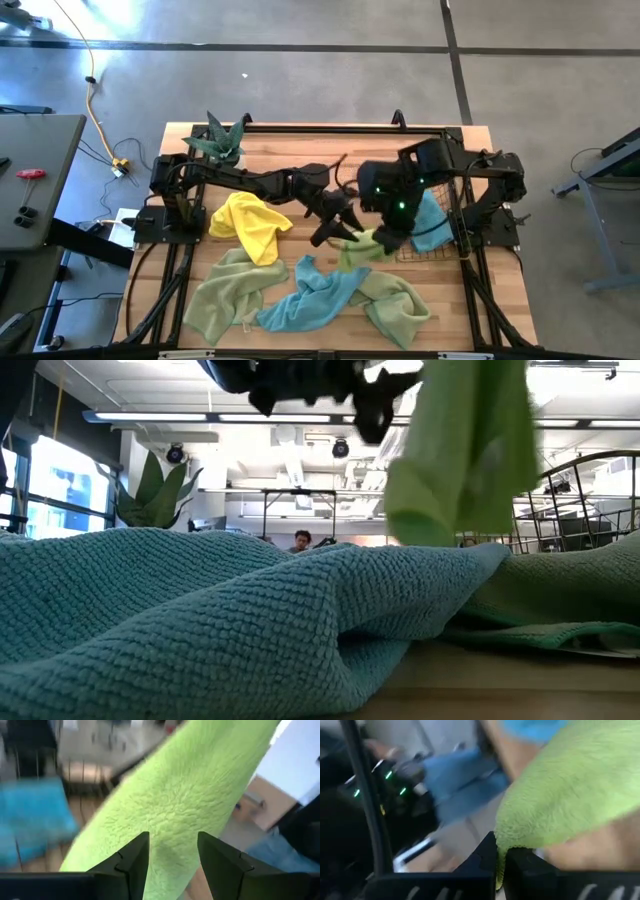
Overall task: Fold microfiber towels
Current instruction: Fold the light green microfiber cloth
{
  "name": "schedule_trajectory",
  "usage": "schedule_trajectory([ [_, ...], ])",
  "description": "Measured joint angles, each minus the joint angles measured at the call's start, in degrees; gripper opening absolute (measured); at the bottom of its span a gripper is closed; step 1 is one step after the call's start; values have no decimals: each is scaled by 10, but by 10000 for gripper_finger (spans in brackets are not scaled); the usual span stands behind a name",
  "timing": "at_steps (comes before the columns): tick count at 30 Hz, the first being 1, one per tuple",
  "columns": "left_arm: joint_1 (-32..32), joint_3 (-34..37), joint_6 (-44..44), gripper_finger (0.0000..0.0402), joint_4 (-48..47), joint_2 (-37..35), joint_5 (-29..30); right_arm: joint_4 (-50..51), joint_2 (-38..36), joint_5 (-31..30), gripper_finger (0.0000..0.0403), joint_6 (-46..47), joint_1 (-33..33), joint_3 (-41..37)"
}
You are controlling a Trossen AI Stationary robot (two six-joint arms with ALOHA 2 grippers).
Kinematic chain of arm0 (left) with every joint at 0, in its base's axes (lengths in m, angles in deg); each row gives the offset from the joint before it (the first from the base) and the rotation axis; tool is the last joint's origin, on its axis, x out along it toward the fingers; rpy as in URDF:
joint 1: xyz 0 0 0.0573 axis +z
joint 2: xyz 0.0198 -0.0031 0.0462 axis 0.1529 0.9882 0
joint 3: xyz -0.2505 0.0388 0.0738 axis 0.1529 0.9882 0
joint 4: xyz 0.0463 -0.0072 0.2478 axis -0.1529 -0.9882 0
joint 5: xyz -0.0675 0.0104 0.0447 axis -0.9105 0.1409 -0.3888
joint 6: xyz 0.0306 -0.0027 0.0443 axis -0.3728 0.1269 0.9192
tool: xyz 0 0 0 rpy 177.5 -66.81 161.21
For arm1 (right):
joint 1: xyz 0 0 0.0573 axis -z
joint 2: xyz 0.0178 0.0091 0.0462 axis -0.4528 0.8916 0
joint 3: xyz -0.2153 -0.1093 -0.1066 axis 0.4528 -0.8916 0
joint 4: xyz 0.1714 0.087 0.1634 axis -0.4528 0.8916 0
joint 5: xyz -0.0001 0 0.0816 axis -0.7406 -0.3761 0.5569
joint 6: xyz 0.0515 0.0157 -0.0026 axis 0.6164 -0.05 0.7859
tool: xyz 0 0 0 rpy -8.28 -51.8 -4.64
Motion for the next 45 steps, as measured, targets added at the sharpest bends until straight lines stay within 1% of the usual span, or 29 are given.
schedule_trajectory([
  [3, -10, 0, 1, 156, 107, 0, 24, 0, 0, 44, 0, 52, -22, 0],
  [6, -19, 0, 26, 156, 185, 0, 83, 0, 0, 74, 0, 91, -43, 0],
  [8, -25, 0, 51, 156, 214, 0, 118, 0, 0, 83, 0, 99, -52, 0],
  [11, -28, 0, 83, 156, 234, 0, 130, 0, 0, 104, 0, 92, -62, 0],
  [14, -34, 0, 91, 156, 252, 6, 129, 0, -3, 126, 0, 58, -70, 0],
  [18, -39, 0, 86, 156, 285, 24, 128, 0, -12, 168, 0, -63, -75, 0],
  [20, -41, 0, 75, 156, 296, 29, 129, 0, -13, 162, 0, -129, -71, 0],
  [23, -41, -1, 67, 156, 314, 39, 128, 0, -11, 102, 0, -211, -48, 0],
  [26, -38, -1, 53, 156, 317, 39, 124, 0, -9, 5, 0, -265, -21, 0],
  [29, -30, -1, 38, 156, 311, 34, 102, 0, -9, -86, 0, -313, 6, 0],
  [31, -20, -1, 38, 156, 314, 31, 91, 0, -8, -119, 0, -362, 19, 0],
  [33, -7, -1, 41, 156, 312, 28, 69, 0, -8, -133, 0, -433, 24, 0],
  [37, 22, -1, 24, 156, 313, 25, 19, 0, -8, -142, 0, -578, 21, 0],
  [39, 37, -1, 13, 156, 312, 24, -25, 0, -8, -184, 0, -640, 21, 0],
  [42, 57, -1, 7, 156, 313, 23, -80, 0, -8, -276, 0, -738, 20, 0],
  [45, 71, -1, 7, 156, 312, 22, -102, 0, -8, -350, 0, -815, 20, 0],
])
